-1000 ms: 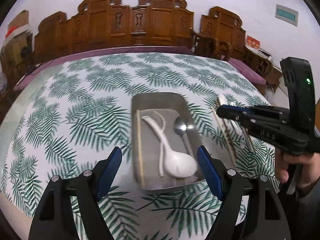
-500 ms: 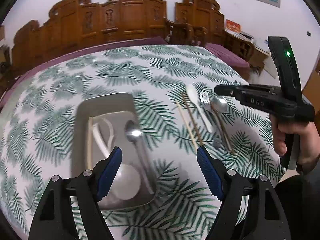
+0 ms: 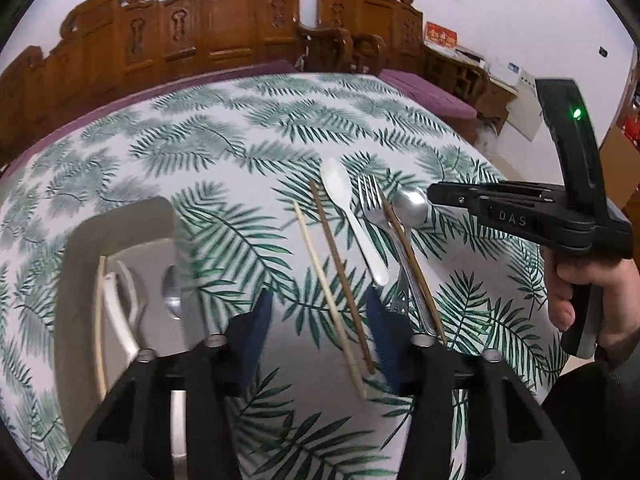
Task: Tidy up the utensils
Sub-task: 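Move the left gripper to the loose utensils and grasp a wooden chopstick, then grasp another wooden chopstick with the right gripper while the left carries its chopstick to the tray, then lower the chopstick into the tray and open the left gripper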
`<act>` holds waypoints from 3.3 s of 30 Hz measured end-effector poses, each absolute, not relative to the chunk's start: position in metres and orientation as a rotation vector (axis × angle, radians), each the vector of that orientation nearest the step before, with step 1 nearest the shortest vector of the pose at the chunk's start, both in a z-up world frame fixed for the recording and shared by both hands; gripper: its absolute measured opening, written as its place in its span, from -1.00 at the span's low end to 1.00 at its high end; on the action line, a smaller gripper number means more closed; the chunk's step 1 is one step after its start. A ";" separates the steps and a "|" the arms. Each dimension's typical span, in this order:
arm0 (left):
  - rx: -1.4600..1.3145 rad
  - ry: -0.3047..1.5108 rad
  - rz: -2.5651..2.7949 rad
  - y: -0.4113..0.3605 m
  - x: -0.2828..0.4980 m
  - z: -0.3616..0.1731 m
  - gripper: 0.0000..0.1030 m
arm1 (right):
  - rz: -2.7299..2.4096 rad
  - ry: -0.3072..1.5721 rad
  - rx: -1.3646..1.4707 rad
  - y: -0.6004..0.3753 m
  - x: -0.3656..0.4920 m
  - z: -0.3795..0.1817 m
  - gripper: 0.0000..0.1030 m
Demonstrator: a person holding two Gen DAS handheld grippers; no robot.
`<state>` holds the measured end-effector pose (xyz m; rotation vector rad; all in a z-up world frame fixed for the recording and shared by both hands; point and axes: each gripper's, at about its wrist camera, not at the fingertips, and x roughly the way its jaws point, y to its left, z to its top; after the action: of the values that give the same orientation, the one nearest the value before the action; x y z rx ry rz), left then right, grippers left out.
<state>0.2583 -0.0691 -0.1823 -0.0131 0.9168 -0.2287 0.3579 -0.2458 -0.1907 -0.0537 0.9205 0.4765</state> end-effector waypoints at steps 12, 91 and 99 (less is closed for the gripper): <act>-0.030 1.023 -0.215 -0.083 0.279 -0.221 -0.58 | 0.489 0.959 -0.071 -0.224 0.337 -0.205 -0.78; -0.138 0.968 0.042 0.066 0.229 -0.182 -0.92 | 0.531 0.870 -0.076 -0.188 0.306 -0.177 -0.89; -0.151 0.985 0.039 0.066 0.236 -0.191 -0.92 | 0.551 0.871 -0.079 -0.182 0.304 -0.175 -0.89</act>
<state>0.2365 0.0660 -0.1913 -0.1514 0.9853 0.0395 0.3035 -0.1825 -0.1746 -0.0789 0.8708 0.5509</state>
